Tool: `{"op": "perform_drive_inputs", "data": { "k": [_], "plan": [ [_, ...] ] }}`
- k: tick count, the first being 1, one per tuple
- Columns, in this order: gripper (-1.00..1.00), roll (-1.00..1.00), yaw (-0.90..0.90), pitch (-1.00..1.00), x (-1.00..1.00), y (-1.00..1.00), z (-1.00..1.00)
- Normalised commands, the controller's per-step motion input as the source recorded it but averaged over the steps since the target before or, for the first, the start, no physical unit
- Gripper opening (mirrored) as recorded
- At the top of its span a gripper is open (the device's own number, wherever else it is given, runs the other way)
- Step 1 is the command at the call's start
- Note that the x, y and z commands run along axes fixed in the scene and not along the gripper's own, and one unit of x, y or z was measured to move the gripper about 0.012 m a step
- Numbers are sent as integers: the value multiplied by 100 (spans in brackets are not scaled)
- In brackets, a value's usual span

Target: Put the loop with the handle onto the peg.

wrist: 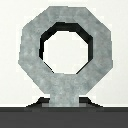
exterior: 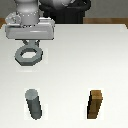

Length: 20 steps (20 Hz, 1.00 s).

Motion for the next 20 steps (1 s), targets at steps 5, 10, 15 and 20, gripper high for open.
{"op": "perform_drive_inputs", "data": {
  "k": [5, 10, 15, 20],
  "plan": [
    [-100, 0, 0, 0, 80, 0, 3],
    [-100, 0, 0, 0, 0, 0, 0],
    [-100, 0, 0, 0, 0, 0, 20],
    [-100, 0, 0, 0, 0, 0, -40]
  ]
}}
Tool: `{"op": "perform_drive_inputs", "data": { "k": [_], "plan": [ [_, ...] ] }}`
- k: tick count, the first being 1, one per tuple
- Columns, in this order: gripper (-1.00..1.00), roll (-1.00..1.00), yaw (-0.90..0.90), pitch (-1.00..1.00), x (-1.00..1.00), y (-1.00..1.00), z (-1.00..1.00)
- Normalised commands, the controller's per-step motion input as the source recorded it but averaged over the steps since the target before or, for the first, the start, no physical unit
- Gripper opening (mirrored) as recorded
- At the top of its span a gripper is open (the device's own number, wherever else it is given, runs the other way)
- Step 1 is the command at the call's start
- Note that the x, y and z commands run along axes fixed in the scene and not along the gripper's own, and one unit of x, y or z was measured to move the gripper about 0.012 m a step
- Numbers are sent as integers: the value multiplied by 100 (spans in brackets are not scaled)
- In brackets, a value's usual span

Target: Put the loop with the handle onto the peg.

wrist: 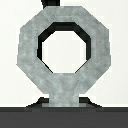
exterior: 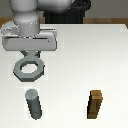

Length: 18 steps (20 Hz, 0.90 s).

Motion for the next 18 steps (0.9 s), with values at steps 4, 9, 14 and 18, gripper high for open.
{"op": "perform_drive_inputs", "data": {
  "k": [4, 9, 14, 18],
  "plan": [
    [-100, 0, 0, 0, 0, 0, 0],
    [-100, 0, 0, 0, 0, 0, 60],
    [-100, 0, 0, 0, 60, 0, 0],
    [-100, 0, 0, 0, 75, 0, 0]
  ]
}}
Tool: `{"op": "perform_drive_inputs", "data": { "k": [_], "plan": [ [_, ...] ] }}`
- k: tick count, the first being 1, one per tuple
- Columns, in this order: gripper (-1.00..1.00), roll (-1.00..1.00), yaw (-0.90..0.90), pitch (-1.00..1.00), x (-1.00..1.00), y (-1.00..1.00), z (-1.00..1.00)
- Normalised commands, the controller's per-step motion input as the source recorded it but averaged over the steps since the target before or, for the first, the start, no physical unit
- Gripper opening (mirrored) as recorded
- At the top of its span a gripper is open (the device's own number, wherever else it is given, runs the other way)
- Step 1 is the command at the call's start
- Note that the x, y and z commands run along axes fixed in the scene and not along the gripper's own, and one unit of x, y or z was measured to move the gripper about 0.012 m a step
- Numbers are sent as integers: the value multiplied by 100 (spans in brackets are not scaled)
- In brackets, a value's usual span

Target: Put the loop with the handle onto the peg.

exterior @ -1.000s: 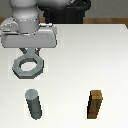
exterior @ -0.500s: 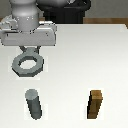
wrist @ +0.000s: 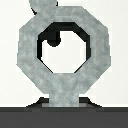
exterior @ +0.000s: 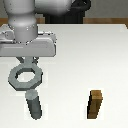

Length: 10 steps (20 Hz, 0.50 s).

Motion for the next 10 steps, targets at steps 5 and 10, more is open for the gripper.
{"op": "perform_drive_inputs", "data": {
  "k": [5, 10],
  "plan": [
    [-100, 0, 0, 0, 20, 0, 0],
    [-100, 0, 0, 0, 20, 0, 80]
  ]
}}
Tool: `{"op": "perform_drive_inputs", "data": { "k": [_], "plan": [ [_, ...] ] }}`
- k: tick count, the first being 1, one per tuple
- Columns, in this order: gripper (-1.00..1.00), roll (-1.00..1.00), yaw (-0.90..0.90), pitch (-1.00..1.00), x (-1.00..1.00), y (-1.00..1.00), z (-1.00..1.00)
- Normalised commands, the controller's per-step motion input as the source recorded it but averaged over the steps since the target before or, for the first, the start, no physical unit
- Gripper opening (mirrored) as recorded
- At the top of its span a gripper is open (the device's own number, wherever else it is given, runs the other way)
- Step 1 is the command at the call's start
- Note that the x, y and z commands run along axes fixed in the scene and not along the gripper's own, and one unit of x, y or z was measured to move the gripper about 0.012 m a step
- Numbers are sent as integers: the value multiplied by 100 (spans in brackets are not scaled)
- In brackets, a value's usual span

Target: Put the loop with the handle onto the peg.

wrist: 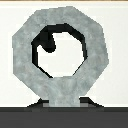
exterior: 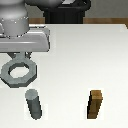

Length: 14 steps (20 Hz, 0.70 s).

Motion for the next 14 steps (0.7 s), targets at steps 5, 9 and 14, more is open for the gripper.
{"op": "perform_drive_inputs", "data": {
  "k": [5, 9, 14],
  "plan": [
    [-100, 0, 0, 0, 0, 20, 20],
    [-100, 0, 0, 0, 25, 75, 0],
    [-100, 0, 0, 0, 60, -10, 0]
  ]
}}
